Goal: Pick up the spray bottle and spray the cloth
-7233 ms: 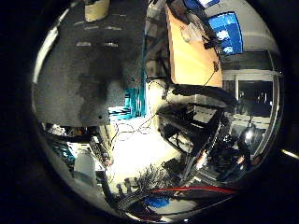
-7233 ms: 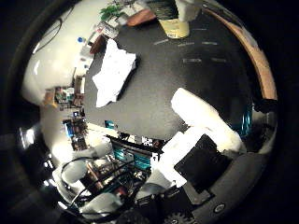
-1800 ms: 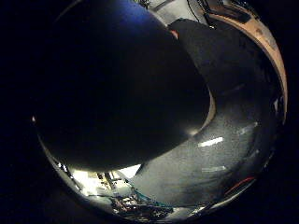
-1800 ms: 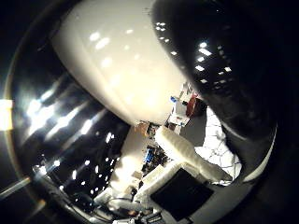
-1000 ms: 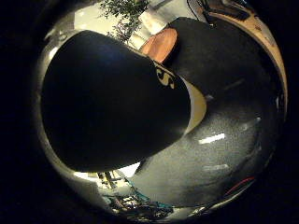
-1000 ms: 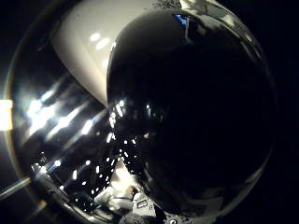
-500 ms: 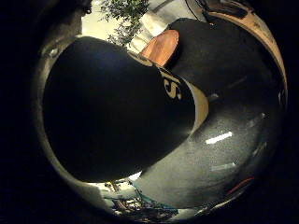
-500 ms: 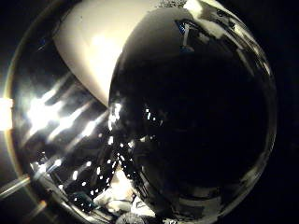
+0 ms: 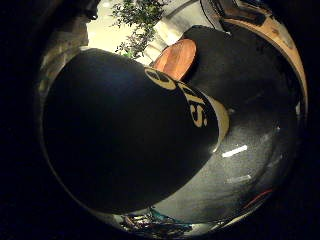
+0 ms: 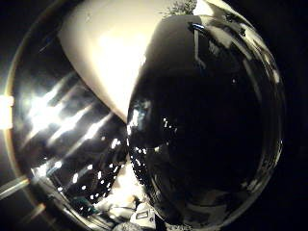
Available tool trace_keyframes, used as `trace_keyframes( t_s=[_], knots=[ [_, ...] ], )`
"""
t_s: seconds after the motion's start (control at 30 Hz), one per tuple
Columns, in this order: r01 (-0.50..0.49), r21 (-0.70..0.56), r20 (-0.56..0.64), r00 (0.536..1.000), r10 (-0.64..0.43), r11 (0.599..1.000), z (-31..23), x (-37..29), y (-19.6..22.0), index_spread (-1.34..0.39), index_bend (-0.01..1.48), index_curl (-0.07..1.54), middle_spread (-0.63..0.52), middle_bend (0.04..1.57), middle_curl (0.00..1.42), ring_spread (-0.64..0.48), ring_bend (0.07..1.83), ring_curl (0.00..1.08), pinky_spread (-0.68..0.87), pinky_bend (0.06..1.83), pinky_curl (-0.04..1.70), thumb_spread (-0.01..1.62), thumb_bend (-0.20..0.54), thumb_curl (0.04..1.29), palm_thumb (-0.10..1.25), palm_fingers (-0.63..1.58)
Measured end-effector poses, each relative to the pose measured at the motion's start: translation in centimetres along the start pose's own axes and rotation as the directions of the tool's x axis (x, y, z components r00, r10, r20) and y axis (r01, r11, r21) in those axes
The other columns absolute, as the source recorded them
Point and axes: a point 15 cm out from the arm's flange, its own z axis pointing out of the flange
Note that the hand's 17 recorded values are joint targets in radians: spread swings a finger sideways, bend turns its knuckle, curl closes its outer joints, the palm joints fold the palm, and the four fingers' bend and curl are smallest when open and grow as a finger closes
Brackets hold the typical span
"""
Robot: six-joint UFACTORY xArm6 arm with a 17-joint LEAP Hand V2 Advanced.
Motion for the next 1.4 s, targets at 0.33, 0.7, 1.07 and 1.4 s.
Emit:
trace_keyframes(
  t_s=[0.33, 0.7, 1.07, 1.4],
  knots=[
    [0.019, -0.019, 0.001, 1.0, -0.019, 1.0, 0.2, -3.1, -0.1, -0.5, 1.02, 1.22, -0.38, 1.24, 1.23, -0.28, 1.6, 0.91, -0.24, 1.43, 1.16, 1.09, -0.016, 0.5, 0.94, 0.51],
    [-0.108, -0.18, 0.036, 0.993, 0.116, 0.978, 2.4, -9.4, 3.3, -0.47, 1.05, 1.19, -0.37, 1.25, 1.23, -0.28, 1.59, 0.93, -0.23, 1.44, 1.21, 1.08, -0.016, 0.51, 0.93, 0.54],
    [-0.248, -0.458, -0.015, 0.962, 0.271, 0.854, 3.1, -16.8, 8.9, -0.45, 1.07, 1.17, -0.36, 1.25, 1.23, -0.29, 1.56, 0.95, -0.22, 1.45, 1.21, 1.08, -0.018, 0.52, 0.91, 0.57],
    [-0.33, -0.602, -0.067, 0.928, 0.366, 0.727, 2.4, -20.8, 9.4, -0.44, 1.07, 1.16, -0.36, 1.24, 1.23, -0.29, 1.55, 0.96, -0.2, 1.47, 1.2, 1.08, -0.018, 0.52, 0.89, 0.6]
  ],
)
